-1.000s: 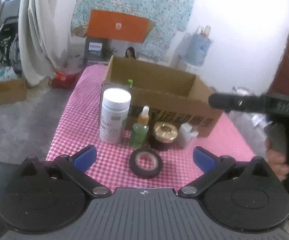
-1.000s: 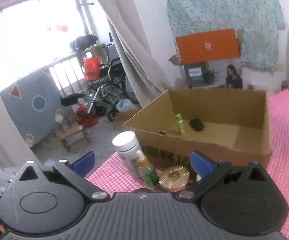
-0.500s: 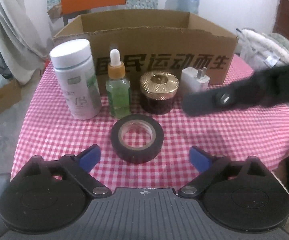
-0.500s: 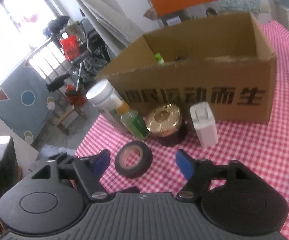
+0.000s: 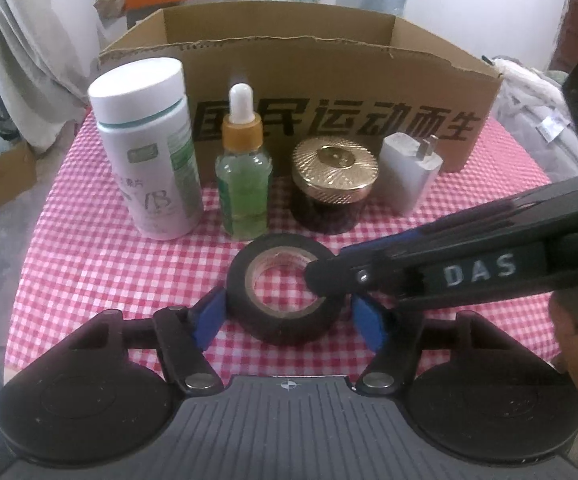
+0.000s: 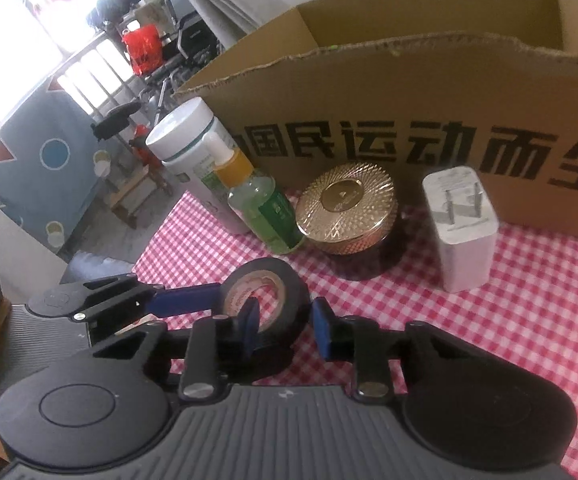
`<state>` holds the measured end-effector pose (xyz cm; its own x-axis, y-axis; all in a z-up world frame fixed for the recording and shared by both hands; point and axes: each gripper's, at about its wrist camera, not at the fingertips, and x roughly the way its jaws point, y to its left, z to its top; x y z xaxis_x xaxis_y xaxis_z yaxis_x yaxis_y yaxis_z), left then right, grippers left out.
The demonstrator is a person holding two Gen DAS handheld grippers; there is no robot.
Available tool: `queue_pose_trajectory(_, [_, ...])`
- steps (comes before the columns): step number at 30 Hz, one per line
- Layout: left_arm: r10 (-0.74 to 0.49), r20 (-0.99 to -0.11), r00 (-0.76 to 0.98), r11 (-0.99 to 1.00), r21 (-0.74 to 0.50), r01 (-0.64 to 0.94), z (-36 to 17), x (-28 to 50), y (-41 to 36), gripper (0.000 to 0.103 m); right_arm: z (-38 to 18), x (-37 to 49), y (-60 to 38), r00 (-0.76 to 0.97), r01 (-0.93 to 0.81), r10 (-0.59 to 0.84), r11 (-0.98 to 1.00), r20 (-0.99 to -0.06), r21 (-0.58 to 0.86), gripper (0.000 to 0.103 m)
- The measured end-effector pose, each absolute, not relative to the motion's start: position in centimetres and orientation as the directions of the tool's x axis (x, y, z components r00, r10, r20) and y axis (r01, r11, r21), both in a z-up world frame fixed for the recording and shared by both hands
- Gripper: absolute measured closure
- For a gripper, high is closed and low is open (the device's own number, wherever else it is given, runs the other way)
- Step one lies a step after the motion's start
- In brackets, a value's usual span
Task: Organize rigid objects
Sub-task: 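Grasp the black tape roll by its rim with the right gripper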
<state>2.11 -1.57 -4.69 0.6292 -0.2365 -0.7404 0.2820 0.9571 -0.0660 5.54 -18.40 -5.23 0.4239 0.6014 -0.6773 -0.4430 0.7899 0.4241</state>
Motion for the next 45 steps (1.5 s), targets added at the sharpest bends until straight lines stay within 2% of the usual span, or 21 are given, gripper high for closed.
queue_pose_trajectory(6, [-0.292,-0.736,0.611,0.939,-0.099,0.329,-4.3,2.0,-2.9,0.036,-5.1,5.0,-20.2,0.439,-0.419,0.589,0.802,-0.679,0.425,0.073])
queue_pose_trajectory(15, [-0.427,-0.743,0.515,0.850,-0.134,0.510,-4.6,0.8,-6.5,0.035,-5.1,3.2,-24.8,0.486,-0.321,0.529,0.848,-0.696,0.421,0.073])
queue_pose_trajectory(23, [-0.374,-0.753,0.541,0.841,-0.030,0.540,-5.1,1.2,-8.0,0.031,-4.7,2.9,-25.5,0.521,-0.315,0.523,0.852,-0.675,0.417,0.073])
queue_pose_trajectory(34, [-0.359,-0.756,0.548,0.837,-0.002,0.547,-5.4,1.6,-8.5,0.029,-5.6,3.5,-24.2,0.526,-0.341,0.482,0.874,-0.701,0.345,0.073])
queue_pose_trajectory(40, [-0.362,-0.752,0.550,0.838,-0.005,0.545,-5.3,1.9,-8.7,0.036,-5.6,3.5,-23.6,0.537,-0.364,0.474,0.876,-0.698,0.316,0.073])
queue_pose_trajectory(45, [-0.362,-0.744,0.562,0.840,0.002,0.543,-5.4,1.7,-8.6,0.037,-5.7,3.3,-23.4,0.546,-0.377,0.469,0.878,-0.694,0.297,0.079])
